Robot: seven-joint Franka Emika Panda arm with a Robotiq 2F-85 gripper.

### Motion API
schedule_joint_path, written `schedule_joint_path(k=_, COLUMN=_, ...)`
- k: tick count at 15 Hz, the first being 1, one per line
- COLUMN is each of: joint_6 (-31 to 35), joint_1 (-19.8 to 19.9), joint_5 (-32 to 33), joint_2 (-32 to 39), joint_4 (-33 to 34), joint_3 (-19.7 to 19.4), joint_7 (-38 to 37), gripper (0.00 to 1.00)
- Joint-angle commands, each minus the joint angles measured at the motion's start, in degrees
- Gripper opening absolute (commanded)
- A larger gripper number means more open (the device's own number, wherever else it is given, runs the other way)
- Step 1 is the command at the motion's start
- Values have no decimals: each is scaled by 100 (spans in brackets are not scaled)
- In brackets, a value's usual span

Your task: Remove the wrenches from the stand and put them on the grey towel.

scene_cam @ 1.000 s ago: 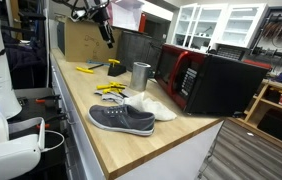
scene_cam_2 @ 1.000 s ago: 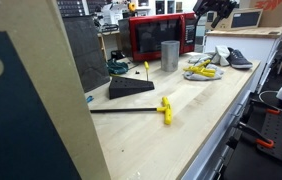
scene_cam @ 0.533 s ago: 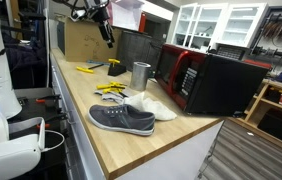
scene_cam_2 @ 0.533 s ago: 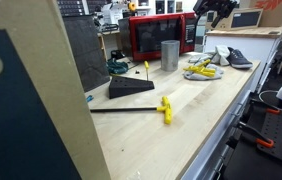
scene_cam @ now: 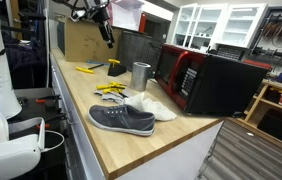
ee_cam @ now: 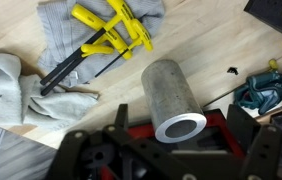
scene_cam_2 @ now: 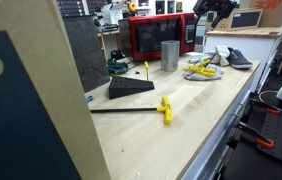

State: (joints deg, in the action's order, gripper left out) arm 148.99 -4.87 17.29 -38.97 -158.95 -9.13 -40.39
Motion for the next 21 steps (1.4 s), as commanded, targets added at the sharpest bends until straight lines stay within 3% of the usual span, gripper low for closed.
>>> schedule_joint_path(k=1, joint_6=0, joint_1=0, joint_5=0, joint_2=0, joint_4=0, joint_3=0, joint_7=0, gripper=100)
schedule_joint_path(k=9, joint_6=0, joint_1=0, joint_5=0, joint_2=0, joint_4=0, joint_3=0, joint_7=0, gripper=100)
schedule_joint_path(k=10, joint_6=112, joint_1=455, joint_5=-615, joint_2=112, joint_4=11, joint_3=494, joint_7=444, gripper=100)
schedule_joint_path(k=15, joint_6=490, joint_1=605, joint_5=-1724, joint_2=766, joint_4=331, joint_3=978, joint_7=518, gripper=100)
schedule_joint_path(k=21, joint_6=915, joint_1=475, joint_5=-2532, joint_2=1871, joint_4=958, joint_3=1206, joint_7=587, gripper=100)
